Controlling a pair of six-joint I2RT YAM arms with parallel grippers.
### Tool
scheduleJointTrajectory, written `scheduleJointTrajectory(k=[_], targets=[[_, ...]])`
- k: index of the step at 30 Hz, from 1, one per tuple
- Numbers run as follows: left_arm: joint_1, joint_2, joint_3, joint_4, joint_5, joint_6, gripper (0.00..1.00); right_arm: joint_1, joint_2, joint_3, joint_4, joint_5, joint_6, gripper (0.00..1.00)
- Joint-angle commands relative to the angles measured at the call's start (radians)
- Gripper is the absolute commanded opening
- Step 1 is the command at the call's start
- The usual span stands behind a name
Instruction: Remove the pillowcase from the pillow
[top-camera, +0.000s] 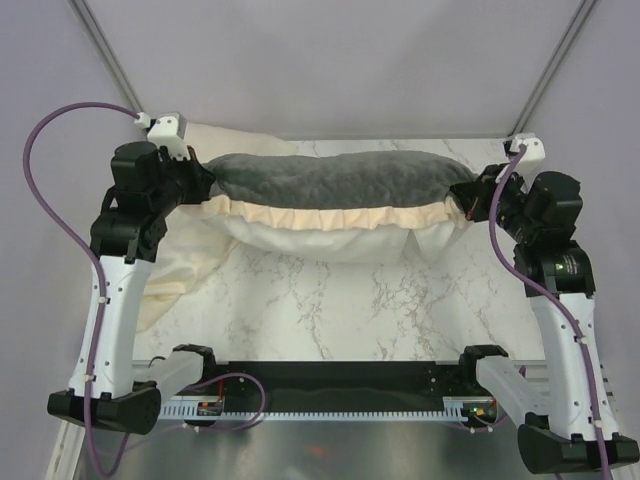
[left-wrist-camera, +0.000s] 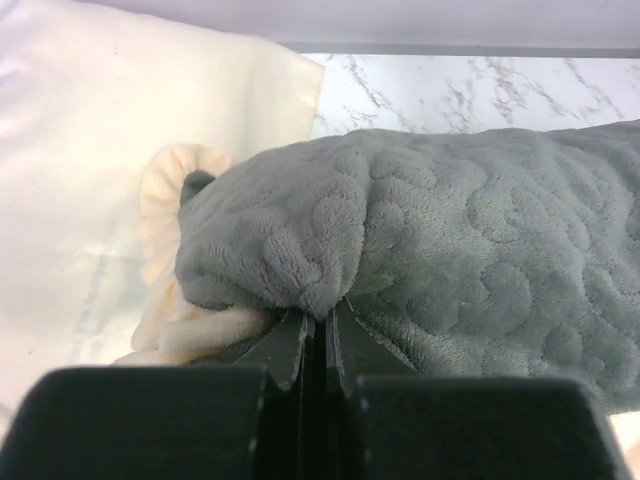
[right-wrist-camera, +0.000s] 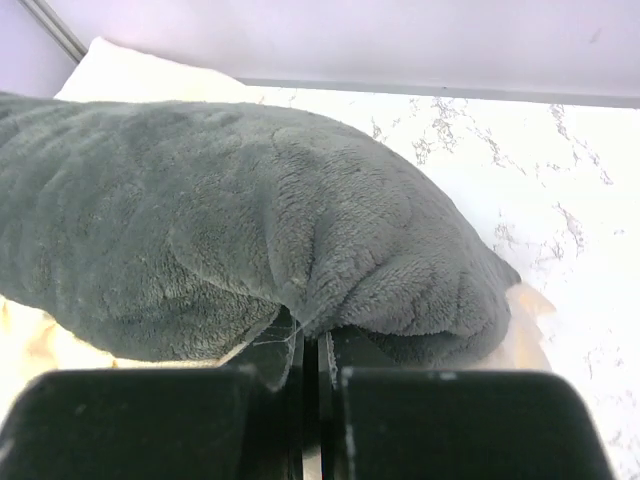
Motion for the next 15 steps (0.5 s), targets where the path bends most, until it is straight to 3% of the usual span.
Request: scheduleJointTrajectory(k=[1,6,10,15], targets=[[0.000,0.030,0.080,0.005,0.126,-0.048,0.02,0.001,0.022,0.104,-0.026,0.038,0.040,0.00],[0.002,0.215,0.072,0.005,0.126,-0.042,0.02,0.001,0.142,0.113,-0.016,0.018,0.080,0.00],[0.000,0.367,0.083,0.006,0.157,-0.038,0.02,0.001,0.325,0.095,0.012,-0.059,0.096,0.00],[0.000,0.403,0.077,0.012,0.163,-0.027,0.02,0.003,0.404,0.075,0.055,-0.087,0.114,0.00]])
